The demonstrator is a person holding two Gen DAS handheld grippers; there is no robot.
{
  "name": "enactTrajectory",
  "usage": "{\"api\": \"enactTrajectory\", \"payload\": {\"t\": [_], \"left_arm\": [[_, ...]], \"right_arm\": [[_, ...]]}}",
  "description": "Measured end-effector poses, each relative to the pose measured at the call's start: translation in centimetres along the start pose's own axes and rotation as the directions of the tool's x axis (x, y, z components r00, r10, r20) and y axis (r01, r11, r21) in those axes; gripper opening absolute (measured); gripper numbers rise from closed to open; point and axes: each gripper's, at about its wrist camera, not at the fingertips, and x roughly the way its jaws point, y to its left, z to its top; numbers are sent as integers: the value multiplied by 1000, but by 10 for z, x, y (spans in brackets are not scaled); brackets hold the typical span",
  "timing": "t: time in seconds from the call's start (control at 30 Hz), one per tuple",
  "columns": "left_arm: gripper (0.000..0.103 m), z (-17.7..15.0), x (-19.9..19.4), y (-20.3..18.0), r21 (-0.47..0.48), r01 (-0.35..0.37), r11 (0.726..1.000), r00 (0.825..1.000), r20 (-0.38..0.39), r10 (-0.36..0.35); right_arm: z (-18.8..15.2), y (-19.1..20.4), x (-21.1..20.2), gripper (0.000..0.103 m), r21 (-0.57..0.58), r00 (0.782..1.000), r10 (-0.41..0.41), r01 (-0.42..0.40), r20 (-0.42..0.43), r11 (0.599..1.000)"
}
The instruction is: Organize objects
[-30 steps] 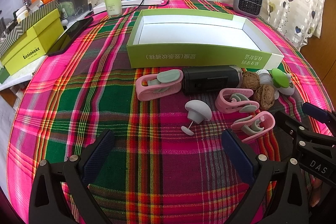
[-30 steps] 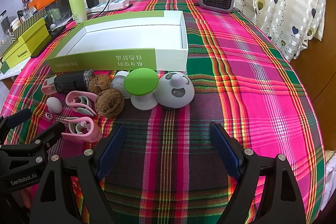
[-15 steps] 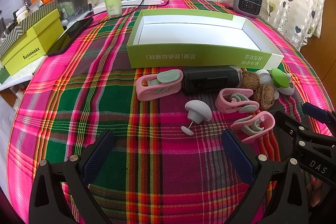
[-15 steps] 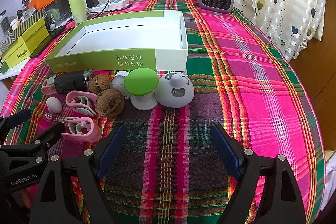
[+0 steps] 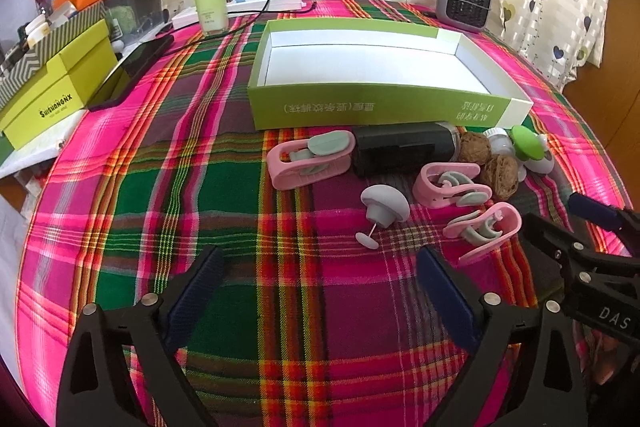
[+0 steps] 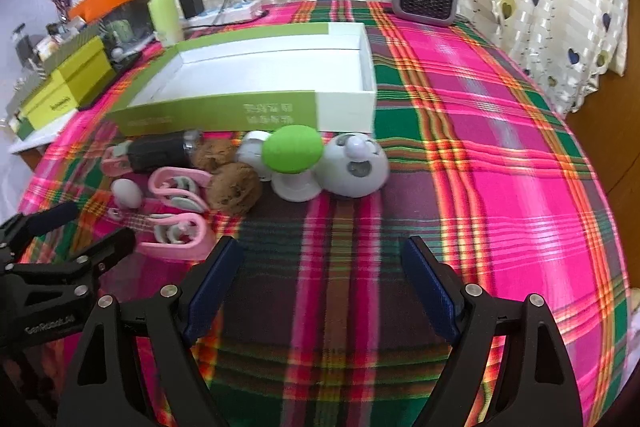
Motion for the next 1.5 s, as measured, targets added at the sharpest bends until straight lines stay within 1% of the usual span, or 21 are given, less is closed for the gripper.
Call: {"api": "enactTrajectory", "payload": {"t": [0.03,0.13,0.2,0.23,0.3,0.37,0.4,0.53,0.57,0.63,0.8,0.9,1.03,1.07,1.13,1.17,1.27,1.3,1.37,1.4,1.5], "left_arm": [[90,0,-2,2,-5,9,1000,1000,9,-9],[88,2,-7,8,-10,21,1000,999,34,-21],[85,2,-10,12,-9,31,999,999,43,-31],[81,2,-11,14,-7,44,999,998,50,-43],[79,2,-13,17,-2,63,998,997,55,-63],[76,2,-13,21,0,82,997,995,54,-82],[74,2,-13,22,3,93,996,994,53,-93],[74,1,-11,29,2,124,992,991,44,-124],[74,1,-10,30,-2,128,992,991,40,-128],[74,1,-9,32,-11,136,991,990,34,-135],[74,2,-7,33,-12,177,984,984,33,-177],[73,4,-6,32,-6,191,981,981,33,-191],[73,6,-4,31,-2,197,980,980,30,-197],[73,6,-4,31,-1,200,980,979,30,-200],[73,6,-4,31,4,202,979,979,27,-202],[73,7,-3,31,4,202,979,979,27,-202],[73,7,-3,30,6,202,979,979,26,-202],[73,7,-3,30,8,201,980,979,26,-201],[73,9,-2,29,14,201,980,979,24,-201],[73,9,-2,29,16,201,980,979,23,-201],[73,9,-2,29,15,202,979,979,23,-202]], "right_arm": [[-1,1,-1,84,-1,1000,27,-27,4,1000],[-2,7,-3,83,-28,998,70,-70,8,997],[-2,11,-4,79,-49,994,108,-107,8,993],[-2,13,-5,74,-57,992,128,-127,9,990],[-2,17,-7,71,-78,986,166,-165,13,983],[-2,22,-8,63,-104,980,197,-194,12,975],[-2,24,-8,61,-117,975,221,-218,7,969],[-1,33,-10,54,-174,950,313,-309,-2,935],[-1,36,-10,49,-187,947,322,-317,-7,930],[1,40,-8,45,-208,942,336,-330,-8,921],[5,42,-7,45,-245,935,355,-345,-2,906],[10,37,-3,45,-228,936,352,-343,0,911],[16,36,-1,45,-223,929,370,-362,-7,905],[15,37,0,45,-223,925,380,-374,-13,900],[14,37,1,45,-217,908,416,-415,-44,884],[13,37,1,45,-213,906,419,-421,-56,882],[9,35,-4,45,-203,888,455,-459,-69,865],[7,35,-6,45,-198,872,482,-490,-86,849],[3,39,-9,45,-206,855,505,-518,-116,830],[1,41,-11,45,-227,853,505,-522,-131,822],[-2,45,-16,45,-268,863,489,-504,-124,821]]}}
